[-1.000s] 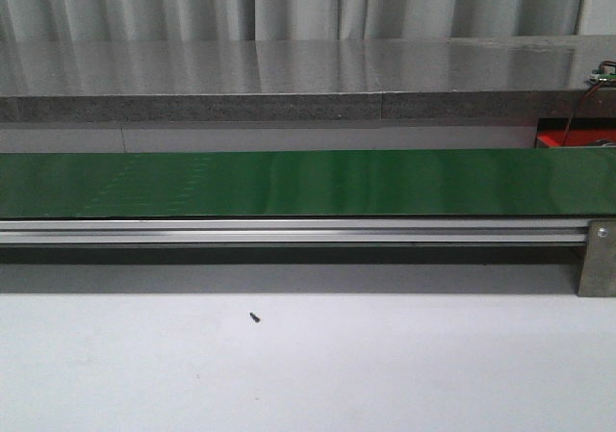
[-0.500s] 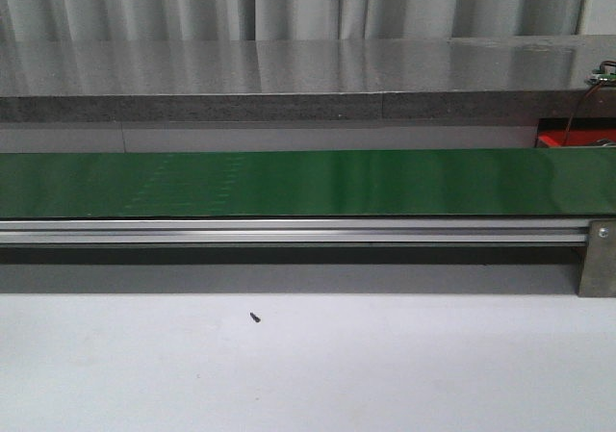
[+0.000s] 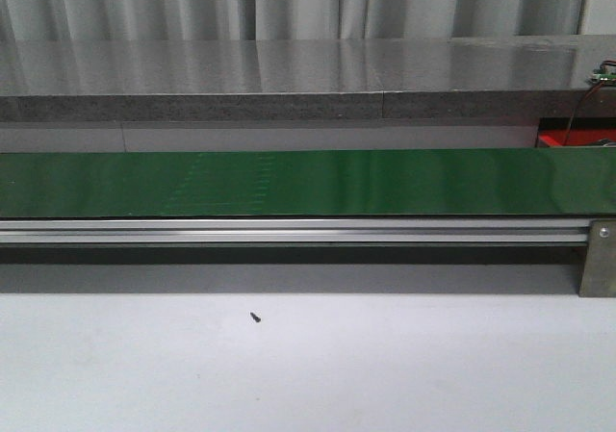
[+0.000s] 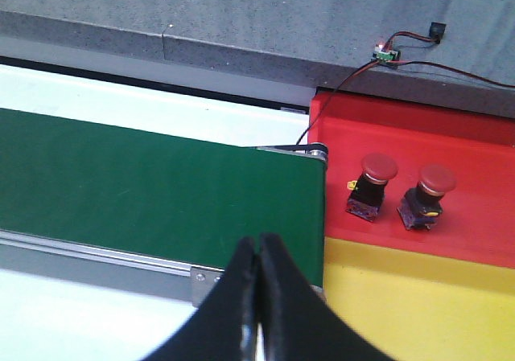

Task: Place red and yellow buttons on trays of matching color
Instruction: 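Grasp a yellow push button with the left gripper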

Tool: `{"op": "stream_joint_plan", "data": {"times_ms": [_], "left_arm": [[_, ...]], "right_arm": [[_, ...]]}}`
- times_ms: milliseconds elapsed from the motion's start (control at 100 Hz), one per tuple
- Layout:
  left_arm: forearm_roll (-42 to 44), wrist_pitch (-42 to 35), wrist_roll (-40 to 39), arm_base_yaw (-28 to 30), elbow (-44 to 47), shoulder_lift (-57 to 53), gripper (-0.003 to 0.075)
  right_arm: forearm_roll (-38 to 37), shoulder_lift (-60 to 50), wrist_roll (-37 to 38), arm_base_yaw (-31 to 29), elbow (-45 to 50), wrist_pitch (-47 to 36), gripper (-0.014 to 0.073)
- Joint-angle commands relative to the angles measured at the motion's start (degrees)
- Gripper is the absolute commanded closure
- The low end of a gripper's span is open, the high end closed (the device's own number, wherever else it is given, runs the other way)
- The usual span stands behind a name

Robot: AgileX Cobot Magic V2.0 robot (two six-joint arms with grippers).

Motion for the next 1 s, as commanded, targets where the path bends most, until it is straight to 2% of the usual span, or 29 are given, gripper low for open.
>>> {"op": "stream_joint_plan", "data": {"times_ms": [0, 100, 990], "left_arm": [[0.9, -2.4, -0.1, 0.8, -1.9, -0.1, 0.0101], [3.4, -2.5, -0.1, 0.8, -1.9, 2.1, 0.0101], [2.4, -5.1, -0.1, 0.8, -1.9, 15.3, 0.0101]], "right_arm": [[1.3, 0.1, -0.4, 0.1, -1.4, -3.8, 0.0661], [1.3, 0.1, -0.4, 0.1, -1.4, -3.8, 0.0661], [1.3, 0.1, -0.4, 0.1, -1.4, -3.8, 0.0661]]}}
